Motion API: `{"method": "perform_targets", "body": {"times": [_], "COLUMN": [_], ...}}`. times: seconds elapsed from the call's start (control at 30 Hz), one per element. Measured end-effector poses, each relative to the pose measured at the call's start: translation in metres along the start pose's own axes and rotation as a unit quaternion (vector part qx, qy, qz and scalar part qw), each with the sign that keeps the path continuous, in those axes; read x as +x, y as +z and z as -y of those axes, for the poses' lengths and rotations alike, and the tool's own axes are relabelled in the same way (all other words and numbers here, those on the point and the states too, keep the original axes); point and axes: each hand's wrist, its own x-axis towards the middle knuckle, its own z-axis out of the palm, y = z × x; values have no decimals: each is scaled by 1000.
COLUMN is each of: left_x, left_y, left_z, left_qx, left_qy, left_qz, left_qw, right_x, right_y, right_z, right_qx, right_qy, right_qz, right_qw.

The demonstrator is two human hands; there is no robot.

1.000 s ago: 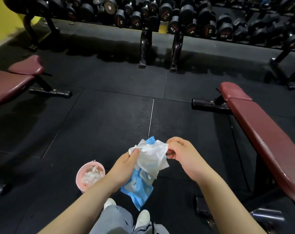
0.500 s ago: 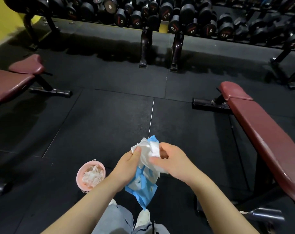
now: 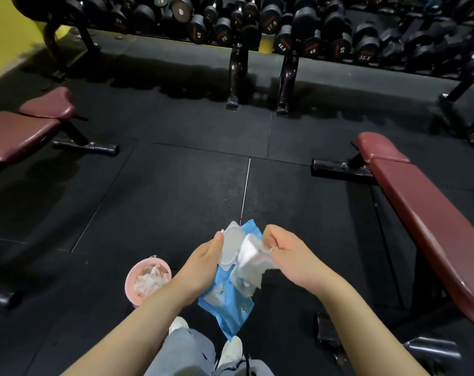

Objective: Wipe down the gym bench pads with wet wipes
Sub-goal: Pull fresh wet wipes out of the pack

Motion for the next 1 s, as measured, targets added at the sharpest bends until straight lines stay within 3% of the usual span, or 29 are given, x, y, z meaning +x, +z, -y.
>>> {"method": "perform_targets", "body": {"times": [0.17,0.23,0.4,0.53,0.7,0.83,1.0], "left_x": [3,2,-2,-5,-6,-5,-2], "left_y": [-2,-2,-2,-5,-4,-2,-22], "left_z": [-8,-9,-14,-17,-17,-15,-10], "left_qx": [4,-5,-49,-48,-18,19,-49], "left_qy": [-5,-9,-34,-4,8,8,-8], "left_qz": [18,30,52,70,55,-41,-147], "left_qw": [1000,1000,997,996,998,999,988], "right_x": [-7,-7,-14,-17,-11,-9,-19], "right_y": [8,7,17,23,17,11,-34], "right_z": [8,11,13,12,6,2,-18], "right_qx": [-234,-260,-226,-205,-63,7,110], "right_qy": [-129,-137,-100,-101,-61,-77,-55], "right_qz": [66,67,91,103,41,-27,-167], "right_qw": [961,953,965,968,995,997,978]}}
